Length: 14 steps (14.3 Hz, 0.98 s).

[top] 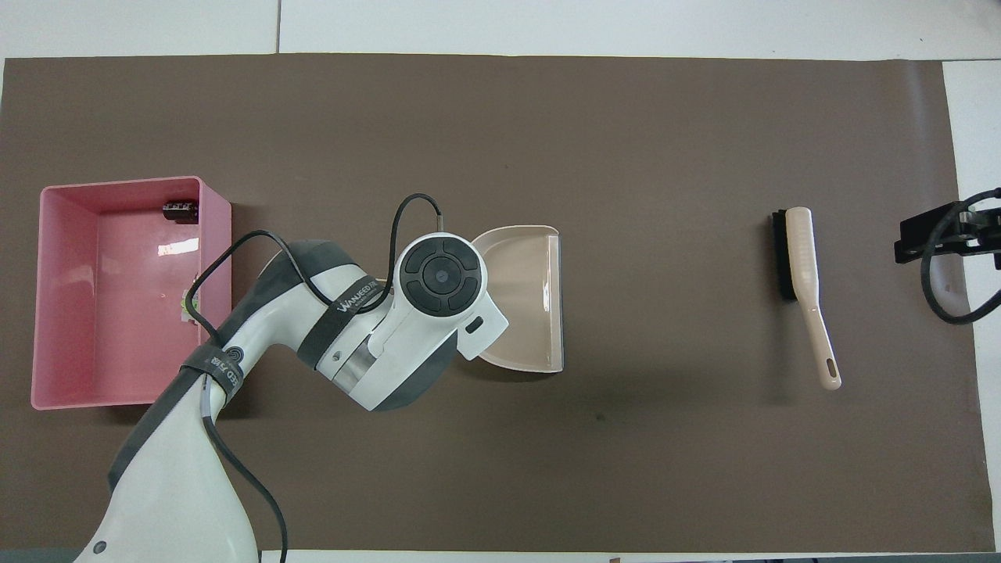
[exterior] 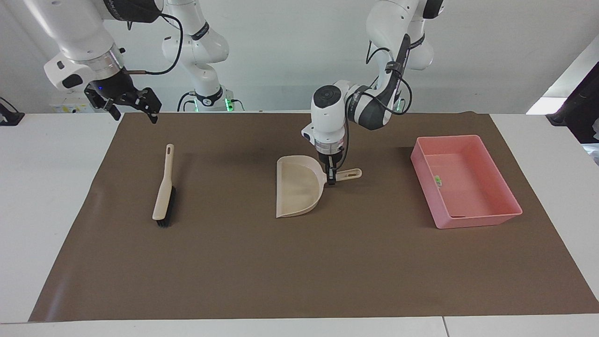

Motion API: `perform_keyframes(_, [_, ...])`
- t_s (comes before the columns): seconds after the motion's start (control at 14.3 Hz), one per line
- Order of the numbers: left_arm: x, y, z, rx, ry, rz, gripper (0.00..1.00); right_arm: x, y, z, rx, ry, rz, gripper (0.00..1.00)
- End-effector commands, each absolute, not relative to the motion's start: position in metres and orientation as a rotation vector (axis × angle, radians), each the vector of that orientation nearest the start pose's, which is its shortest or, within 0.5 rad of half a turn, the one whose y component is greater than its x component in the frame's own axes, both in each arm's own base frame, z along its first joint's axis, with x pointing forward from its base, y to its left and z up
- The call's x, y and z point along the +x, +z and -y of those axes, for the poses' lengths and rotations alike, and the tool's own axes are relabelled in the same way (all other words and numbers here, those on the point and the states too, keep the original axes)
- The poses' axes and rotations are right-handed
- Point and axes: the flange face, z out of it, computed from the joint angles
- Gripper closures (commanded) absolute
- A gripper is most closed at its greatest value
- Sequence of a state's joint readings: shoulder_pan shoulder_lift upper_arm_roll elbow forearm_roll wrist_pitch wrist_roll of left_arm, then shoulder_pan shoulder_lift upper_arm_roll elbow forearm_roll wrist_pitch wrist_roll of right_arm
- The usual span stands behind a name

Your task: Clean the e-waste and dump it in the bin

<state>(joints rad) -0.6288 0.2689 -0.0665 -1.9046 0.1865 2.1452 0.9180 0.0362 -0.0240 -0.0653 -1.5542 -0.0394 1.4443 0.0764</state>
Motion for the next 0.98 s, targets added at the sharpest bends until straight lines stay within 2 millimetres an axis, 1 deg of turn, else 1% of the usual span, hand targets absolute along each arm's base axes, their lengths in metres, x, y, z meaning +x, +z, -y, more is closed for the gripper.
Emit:
perform_keyframes(0.0, [0.474,0.352,0.386,-1.932,0.077,-2.273,1.0,0.532,0.628,0.026,-3.151,0.152,-0.169,0.0])
perform_keyframes(0.07, [0.472,0.351,0.384,-1.915,0.092,-2.27,1.0,0.531,0.63,0.026,-3.151,0.143,-0.164,0.0])
perform_keyframes(0.21, [0.473,0.359,0.379,-1.911,0.113,-2.256,0.82,0.532,0.631,0.026,-3.152,0.121,-0.161,0.0])
perform_keyframes(0.28, [0.473,0.371,0.377,-1.915,0.093,-2.248,0.76,0.532,0.631,0.026,-3.152,0.121,-0.161,0.0])
perform_keyframes(0.35, [0.473,0.384,0.372,-1.925,0.078,-2.235,0.66,0.532,0.631,0.027,-3.152,0.123,-0.161,0.0])
perform_keyframes(0.42, [0.473,0.394,0.366,-1.945,0.087,-2.212,0.62,0.531,0.63,0.028,-3.151,0.133,-0.164,0.0])
perform_keyframes(0.49, [0.473,0.399,0.362,-1.989,0.106,-2.169,0.49,0.532,0.63,0.029,-3.152,0.128,-0.169,0.0])
perform_keyframes(0.56, [0.472,0.398,0.36,-2.052,0.115,-2.105,0.34,0.532,0.631,0.031,-3.152,0.124,-0.171,0.0])
perform_keyframes(0.63, [0.469,0.398,0.357,-2.137,0.137,-2.012,0.11,0.532,0.632,0.031,-3.152,0.121,-0.174,0.0])
perform_keyframes(0.7, [0.466,0.398,0.355,-2.213,0.173,-1.915,0.0,0.532,0.632,0.033,-3.153,0.121,-0.179,0.0])
perform_keyframes(0.77, [0.465,0.398,0.353,-2.253,0.195,-1.857,0.0,0.531,0.631,0.037,-3.152,0.126,-0.191,0.0])
perform_keyframes(0.84, [0.462,0.404,0.348,-2.27,0.217,-1.827,0.0,0.529,0.632,0.046,-3.151,0.129,-0.217,0.0])
perform_keyframes(0.91, [0.461,0.41,0.339,-2.296,0.25,-1.781,0.0,0.529,0.632,0.046,-3.151,0.126,-0.222,0.0])
